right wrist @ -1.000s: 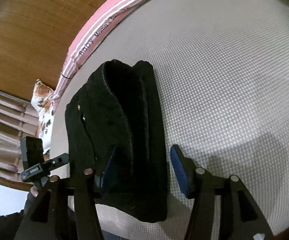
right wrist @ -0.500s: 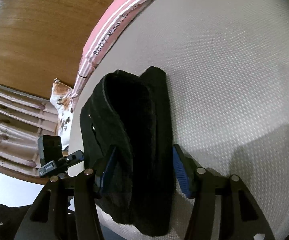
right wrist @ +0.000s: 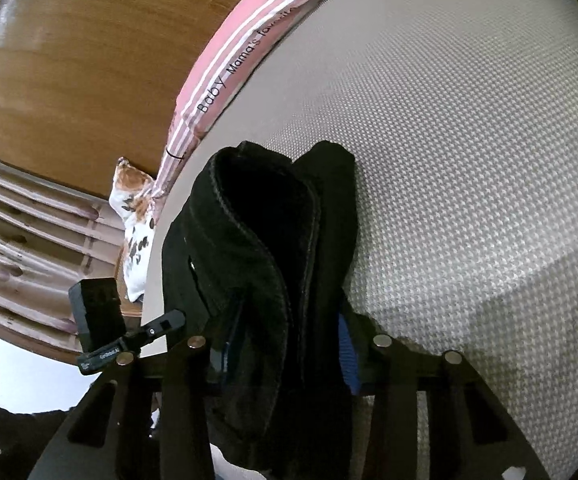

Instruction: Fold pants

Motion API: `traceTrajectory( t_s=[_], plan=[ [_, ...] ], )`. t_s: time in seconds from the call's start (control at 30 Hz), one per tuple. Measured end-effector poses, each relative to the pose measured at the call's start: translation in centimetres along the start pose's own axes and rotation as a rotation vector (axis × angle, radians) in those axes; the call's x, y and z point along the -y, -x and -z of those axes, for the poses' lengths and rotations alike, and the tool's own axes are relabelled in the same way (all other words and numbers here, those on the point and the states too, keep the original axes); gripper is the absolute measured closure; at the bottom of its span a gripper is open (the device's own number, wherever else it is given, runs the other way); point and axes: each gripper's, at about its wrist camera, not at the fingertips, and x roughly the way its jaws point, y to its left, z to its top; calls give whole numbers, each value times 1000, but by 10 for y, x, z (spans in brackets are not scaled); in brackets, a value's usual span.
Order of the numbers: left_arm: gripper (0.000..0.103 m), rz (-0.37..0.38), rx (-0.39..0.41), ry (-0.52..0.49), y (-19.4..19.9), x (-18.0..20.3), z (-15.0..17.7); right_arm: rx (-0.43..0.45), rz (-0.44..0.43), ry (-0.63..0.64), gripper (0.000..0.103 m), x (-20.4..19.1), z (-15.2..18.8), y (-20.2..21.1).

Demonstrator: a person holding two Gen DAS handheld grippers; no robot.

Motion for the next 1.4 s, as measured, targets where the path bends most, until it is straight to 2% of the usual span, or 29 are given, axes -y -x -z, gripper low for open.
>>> traceTrajectory(
  t_s=[0.17,0.3,0.37,0.43,0.53,0.67,0.77,1.0,1.23,1.4],
  plan=[
    [55,23,2,18,3,-9,2,-61,17,19,62,1,0,8],
    [55,14,-1,8,2,-7,2,-74,-37,18,62,9,-3,7],
    [55,13,-1,9,1,-5,0,-83,-65,25,67,12,-7,3],
    [55,4,3,8,-1,-2,-2,-89,-66,42,68,9,-11,-1],
    [56,-25,8,9,-1,2,-1,-58,-39,45,69,5,-12,-5],
    [64,-87,13,2,-5,10,-2,19,65,71,74,-13,0,4],
    [71,-142,14,-8,-6,18,-3,61,94,36,80,-22,4,11],
    [79,-281,13,-99,-10,41,-3,89,219,35,83,-58,4,14],
    [85,-266,16,-107,2,43,-8,116,241,22,85,-83,6,18],
    [86,-277,38,-119,18,39,-5,103,233,22,85,-102,11,12]
  ],
)
